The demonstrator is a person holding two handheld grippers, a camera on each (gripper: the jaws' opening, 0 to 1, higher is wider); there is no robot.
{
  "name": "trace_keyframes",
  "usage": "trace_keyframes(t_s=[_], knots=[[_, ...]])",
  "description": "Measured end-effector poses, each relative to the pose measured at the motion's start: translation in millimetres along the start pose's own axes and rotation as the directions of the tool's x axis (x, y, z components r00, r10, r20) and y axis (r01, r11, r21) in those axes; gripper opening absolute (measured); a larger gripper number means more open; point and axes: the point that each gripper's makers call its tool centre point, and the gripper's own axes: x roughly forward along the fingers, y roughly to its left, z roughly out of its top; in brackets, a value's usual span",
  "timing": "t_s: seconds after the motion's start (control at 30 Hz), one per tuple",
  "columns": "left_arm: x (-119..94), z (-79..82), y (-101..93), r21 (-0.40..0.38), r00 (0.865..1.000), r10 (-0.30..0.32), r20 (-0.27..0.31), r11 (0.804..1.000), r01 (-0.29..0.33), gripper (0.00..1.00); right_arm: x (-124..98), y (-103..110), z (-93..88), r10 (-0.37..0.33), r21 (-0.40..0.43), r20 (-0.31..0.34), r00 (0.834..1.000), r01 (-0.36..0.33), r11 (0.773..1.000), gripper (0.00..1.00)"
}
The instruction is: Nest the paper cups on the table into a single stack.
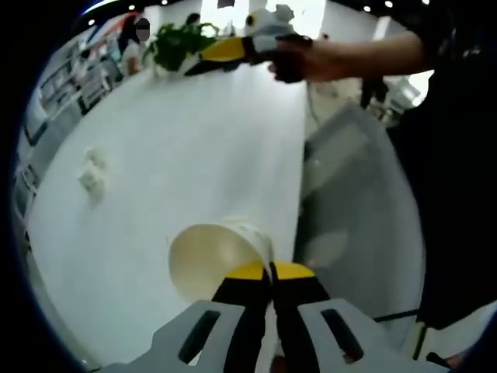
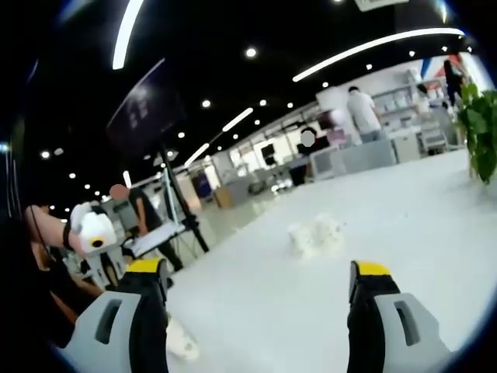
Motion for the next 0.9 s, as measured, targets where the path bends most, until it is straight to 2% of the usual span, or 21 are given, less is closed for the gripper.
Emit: trace_keyframes(t_s=[0.07, 0.17, 0.27, 0.43, 0.57, 0.73, 0.9], knots=[[0, -0.1, 0.5, 0.010, 1.000, -0.002, -0.006, 1.000, 0.002, 0.00, 0, 0, 0.9, 0.000, -0.001, 0.004, 1.000, 0.000, 1.000, 0.95], [1, -3.3, 0.3, 0.035, 0.999, -0.010, -0.045, 0.999, 0.012, 0.00, 1, 0, 1.0, 0.005, 0.002, 0.003, 1.000, -0.005, 1.000, 0.95], [2, -2.3, 0.1, 0.067, 0.999, -0.016, -0.044, 0.998, 0.018, 0.00, 1, -1, 0.7, 0.004, 0.005, 0.004, 1.000, -0.004, 1.000, 0.95], [6, -0.7, -4.4, 0.067, 0.998, -0.039, -0.048, 0.997, 0.042, 0.06, 1, -1, -0.8, 0.007, 0.015, 0.007, 1.000, -0.007, 1.000, 0.95], [7, 1.5, -1.4, 0.056, 0.999, -0.036, -0.039, 0.998, 0.038, 0.11, 1, -1, -1.6, 0.010, 0.021, 0.008, 1.000, -0.010, 1.000, 0.94], [12, -6.6, -1.9, 0.040, 0.997, -0.049, -0.058, 0.998, 0.051, 0.10, -1, -2, -1.2, 0.004, 0.028, 0.014, 1.000, -0.005, 1.000, 0.94], [14, -6.9, -3.4, 0.030, 0.997, -0.057, -0.057, 0.998, 0.059, 0.10, -3, -5, -3.5, -0.003, 0.034, 0.012, 1.000, 0.003, 0.999, 0.94]])
